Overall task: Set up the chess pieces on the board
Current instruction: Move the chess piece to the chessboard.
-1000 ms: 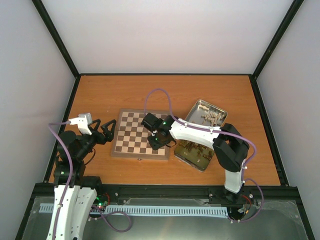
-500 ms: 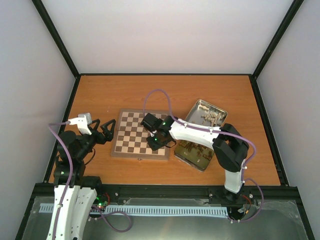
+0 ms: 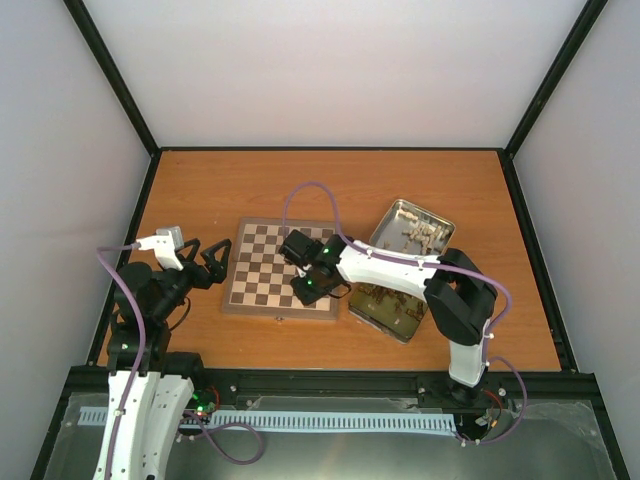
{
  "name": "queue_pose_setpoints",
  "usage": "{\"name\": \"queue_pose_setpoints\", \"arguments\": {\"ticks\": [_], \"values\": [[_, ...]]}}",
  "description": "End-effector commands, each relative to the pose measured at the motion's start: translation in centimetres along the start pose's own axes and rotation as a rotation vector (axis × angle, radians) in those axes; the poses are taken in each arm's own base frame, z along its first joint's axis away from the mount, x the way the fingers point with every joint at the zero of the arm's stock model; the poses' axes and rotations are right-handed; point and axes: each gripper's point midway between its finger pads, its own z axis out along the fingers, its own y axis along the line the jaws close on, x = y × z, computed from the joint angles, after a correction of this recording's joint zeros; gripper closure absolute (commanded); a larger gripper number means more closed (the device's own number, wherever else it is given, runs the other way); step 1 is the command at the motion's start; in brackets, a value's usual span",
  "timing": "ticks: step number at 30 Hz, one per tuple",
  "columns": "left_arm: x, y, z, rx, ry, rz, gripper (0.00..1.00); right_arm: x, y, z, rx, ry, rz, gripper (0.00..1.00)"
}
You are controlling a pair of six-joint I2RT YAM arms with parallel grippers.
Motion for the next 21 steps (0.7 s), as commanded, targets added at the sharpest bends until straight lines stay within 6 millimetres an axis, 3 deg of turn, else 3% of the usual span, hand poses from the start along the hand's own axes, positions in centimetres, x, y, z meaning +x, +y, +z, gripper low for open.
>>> {"name": "queue_pose_setpoints", "arguments": {"ticks": [1,10,21], "values": [[-0.7,-0.3,-0.4,0.001,-0.024,0.005,0.0,1.8,-0.1,0.9,0.025,0.055,-0.009,0.86],[-0.7,-0.3,-0.4,0.0,-0.024,0.004,0.0,0.7,0.8,-0.6,-0.022,0.004,0.008,0.83],[-0.7,-0.3,-0.5,0.001,-0.025,0.004,0.0,0.9,0.4,-0.7,-0.001,0.001,0.013,0.83]]}}
